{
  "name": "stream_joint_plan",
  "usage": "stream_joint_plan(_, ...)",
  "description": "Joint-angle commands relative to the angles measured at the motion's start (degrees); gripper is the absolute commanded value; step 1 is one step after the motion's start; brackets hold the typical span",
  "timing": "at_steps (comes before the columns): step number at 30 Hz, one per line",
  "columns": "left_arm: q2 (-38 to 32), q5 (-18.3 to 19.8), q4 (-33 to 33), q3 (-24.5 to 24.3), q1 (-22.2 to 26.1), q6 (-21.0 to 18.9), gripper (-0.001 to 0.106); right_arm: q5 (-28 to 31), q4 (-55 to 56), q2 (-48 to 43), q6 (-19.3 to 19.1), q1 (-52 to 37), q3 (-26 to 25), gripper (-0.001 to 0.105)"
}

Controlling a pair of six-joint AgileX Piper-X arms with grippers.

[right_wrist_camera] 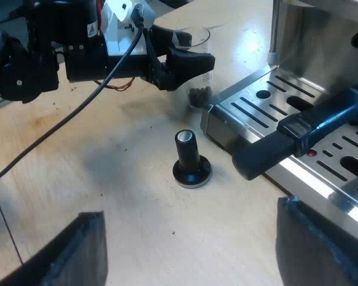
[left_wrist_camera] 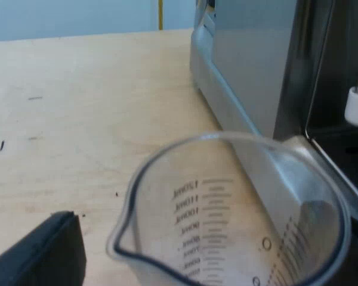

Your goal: Pour the beans into the coffee machine

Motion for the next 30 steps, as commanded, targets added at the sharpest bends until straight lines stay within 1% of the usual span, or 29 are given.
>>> stream_joint_plan(1,0.5,-0.6,-0.3,-1.1,-0.3,-0.3,0.089,-0.3,-0.9,-0.2,-0.8,0.1,-0.5,0.062)
stream_joint_plan(3,0.6,-0.6,-0.3,-1.2,-0.3,-0.3,0.089,-0.3,-0.9,-0.2,-0.8,0.1,-0.5,0.062)
stream_joint_plan(5,0.6,-0.6,-0.3,-1.2,-0.3,-0.3,0.086,-0.3,-0.9,-0.2,-0.8,0.1,-0.5,0.062)
stream_joint_plan(6,0.6,-0.6,-0.3,-1.2,-0.3,-0.3,0.082,-0.3,-0.9,-0.2,-0.8,0.1,-0.5,0.062)
stream_joint_plan(7,0.6,-0.6,-0.3,-1.2,-0.3,-0.3,0.075,-0.3,-0.9,-0.2,-0.8,0.1,-0.5,0.062)
stream_joint_plan(8,0.6,-0.6,-0.3,-1.2,-0.3,-0.3,0.071,-0.3,-0.9,-0.2,-0.8,0.1,-0.5,0.062)
stream_joint_plan(10,0.6,-0.6,-0.3,-1.2,-0.3,-0.3,0.057,-0.3,-0.9,-0.2,-0.8,0.1,-0.5,0.062)
stream_joint_plan(11,0.6,-0.6,-0.3,-1.2,-0.3,-0.3,0.054,-0.3,-0.9,-0.2,-0.8,0.1,-0.5,0.062)
stream_joint_plan(13,0.6,-0.2,-0.3,-1.2,-0.3,-0.3,0.044,0.4,-0.9,-0.2,-0.8,0.1,-0.5,0.062)
stream_joint_plan(15,0.6,0.6,-0.3,-1.2,-0.3,-0.3,0.04,1.0,-0.9,-0.2,-0.8,0.1,-0.5,0.062)
stream_joint_plan(21,0.5,2.0,-0.4,-1.2,-0.3,-0.5,0.04,1.1,-0.9,-0.2,-0.8,0.1,-0.5,0.062)
stream_joint_plan(24,-0.3,2.0,-0.4,-1.2,-0.3,-3.1,0.04,1.1,-0.9,-0.2,-0.8,0.1,-0.5,0.062)
stream_joint_plan(25,-0.9,2.0,-0.4,-1.2,-0.3,-3.9,0.04,1.1,-0.9,-0.2,-0.8,0.1,-0.5,0.062)
stream_joint_plan(30,-5.1,1.7,0.3,-1.2,-0.3,-3.9,0.04,1.1,-0.9,-0.2,-0.8,0.1,-0.5,0.062)
